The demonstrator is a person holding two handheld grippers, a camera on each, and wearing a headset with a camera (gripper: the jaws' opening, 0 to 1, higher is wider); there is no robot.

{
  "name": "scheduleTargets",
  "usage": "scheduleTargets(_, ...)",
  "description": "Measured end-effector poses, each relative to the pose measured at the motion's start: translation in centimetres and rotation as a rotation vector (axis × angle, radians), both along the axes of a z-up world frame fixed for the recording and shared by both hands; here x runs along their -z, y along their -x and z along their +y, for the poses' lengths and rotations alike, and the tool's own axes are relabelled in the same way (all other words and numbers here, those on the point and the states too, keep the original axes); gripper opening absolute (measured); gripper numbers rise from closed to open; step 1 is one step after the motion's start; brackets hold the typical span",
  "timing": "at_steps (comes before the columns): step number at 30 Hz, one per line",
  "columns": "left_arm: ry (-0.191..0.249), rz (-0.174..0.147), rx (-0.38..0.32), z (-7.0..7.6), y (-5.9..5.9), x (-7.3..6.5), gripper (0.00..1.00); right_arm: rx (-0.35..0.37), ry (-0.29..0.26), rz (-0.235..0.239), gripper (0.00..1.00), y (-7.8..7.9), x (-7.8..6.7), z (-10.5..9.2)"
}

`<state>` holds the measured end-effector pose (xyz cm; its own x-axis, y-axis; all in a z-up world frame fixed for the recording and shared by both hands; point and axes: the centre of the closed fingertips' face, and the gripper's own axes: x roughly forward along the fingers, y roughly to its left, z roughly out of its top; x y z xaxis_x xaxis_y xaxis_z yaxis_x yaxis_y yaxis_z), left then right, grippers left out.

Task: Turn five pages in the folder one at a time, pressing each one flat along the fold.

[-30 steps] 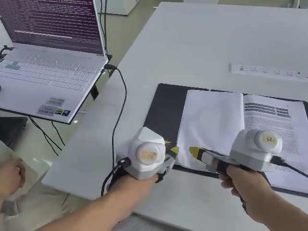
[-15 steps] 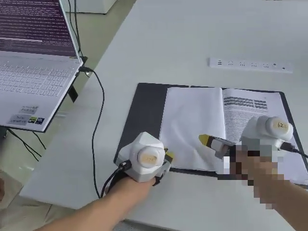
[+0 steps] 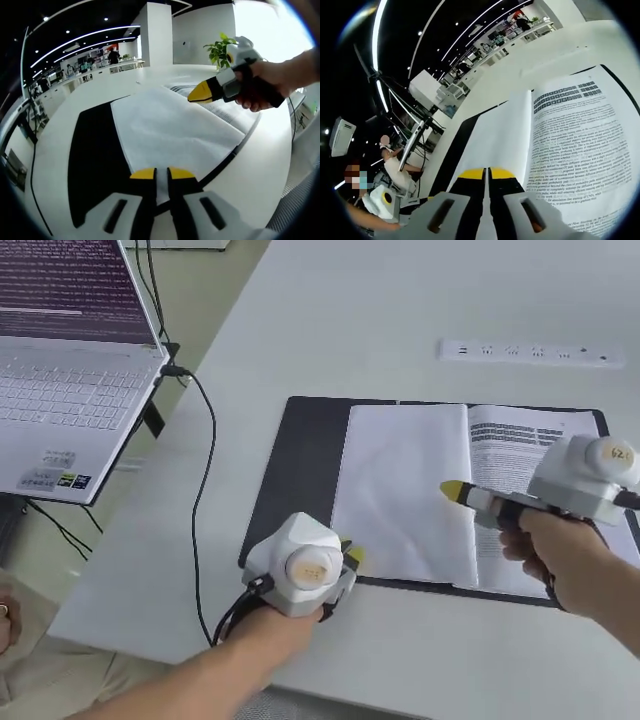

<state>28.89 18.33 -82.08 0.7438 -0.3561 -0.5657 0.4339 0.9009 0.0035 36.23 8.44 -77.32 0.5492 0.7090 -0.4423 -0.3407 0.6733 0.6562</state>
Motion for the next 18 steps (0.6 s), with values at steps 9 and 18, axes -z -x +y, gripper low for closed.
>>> scheduleTargets(9, -0.003, -0.002, -0.002, 0.1, 0.0, 0.0, 0.07, 0.04, -0.033, 0.068, 0.0, -3.2, 1.4, -1.3)
scheduleTargets(18, -0.005, -0.004, -0.013, 0.1, 0.1, -0.2, 0.07, 0.088, -0.083, 0.102, 0.0, -6.3, 2.9, -2.3)
